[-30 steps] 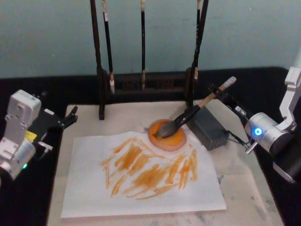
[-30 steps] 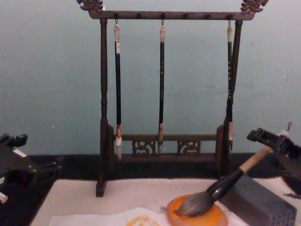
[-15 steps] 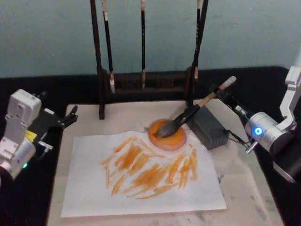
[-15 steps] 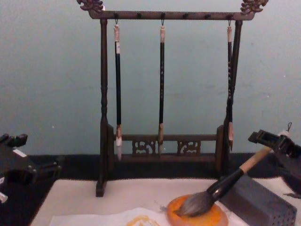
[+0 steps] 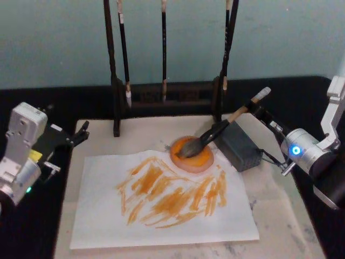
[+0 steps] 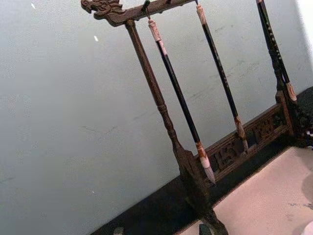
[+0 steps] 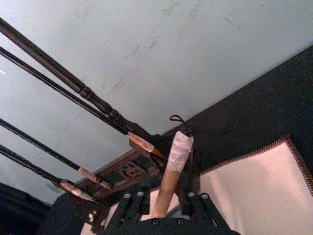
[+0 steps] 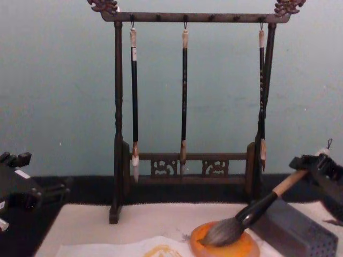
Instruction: Pick up the brush from the inkstone, write on the paper, then place the brush back to its original position.
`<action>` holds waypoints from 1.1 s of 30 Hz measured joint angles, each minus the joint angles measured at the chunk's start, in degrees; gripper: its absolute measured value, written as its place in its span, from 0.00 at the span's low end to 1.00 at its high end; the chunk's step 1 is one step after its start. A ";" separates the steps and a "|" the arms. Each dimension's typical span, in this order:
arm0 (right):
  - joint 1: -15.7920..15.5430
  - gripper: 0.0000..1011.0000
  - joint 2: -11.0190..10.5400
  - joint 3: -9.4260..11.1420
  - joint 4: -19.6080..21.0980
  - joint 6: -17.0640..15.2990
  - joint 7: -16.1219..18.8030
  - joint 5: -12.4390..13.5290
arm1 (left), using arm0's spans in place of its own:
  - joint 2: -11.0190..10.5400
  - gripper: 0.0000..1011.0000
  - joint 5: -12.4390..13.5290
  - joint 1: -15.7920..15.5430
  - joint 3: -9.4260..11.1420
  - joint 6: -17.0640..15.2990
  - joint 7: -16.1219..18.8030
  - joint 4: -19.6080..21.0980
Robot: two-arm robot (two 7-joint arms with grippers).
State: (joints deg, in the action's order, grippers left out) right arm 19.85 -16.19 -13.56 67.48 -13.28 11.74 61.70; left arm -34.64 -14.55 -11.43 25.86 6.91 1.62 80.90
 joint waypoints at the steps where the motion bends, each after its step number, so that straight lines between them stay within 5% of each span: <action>1: 0.00 0.33 0.00 0.00 0.01 0.00 0.00 0.00 | 0.00 0.99 0.00 0.00 0.00 0.00 0.00 0.00; 7: 0.00 0.18 0.01 0.00 0.05 -0.01 0.01 0.00 | 0.00 0.99 0.00 0.00 0.00 0.00 0.00 0.00; 33: -0.21 0.17 -0.90 -1.02 2.53 1.31 1.05 1.09 | 0.00 0.99 0.00 0.00 0.00 0.00 0.00 0.00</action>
State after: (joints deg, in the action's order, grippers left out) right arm 19.65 -17.09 -14.58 70.01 -11.97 12.79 62.79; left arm -34.64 -14.55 -11.43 25.86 6.91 1.62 80.90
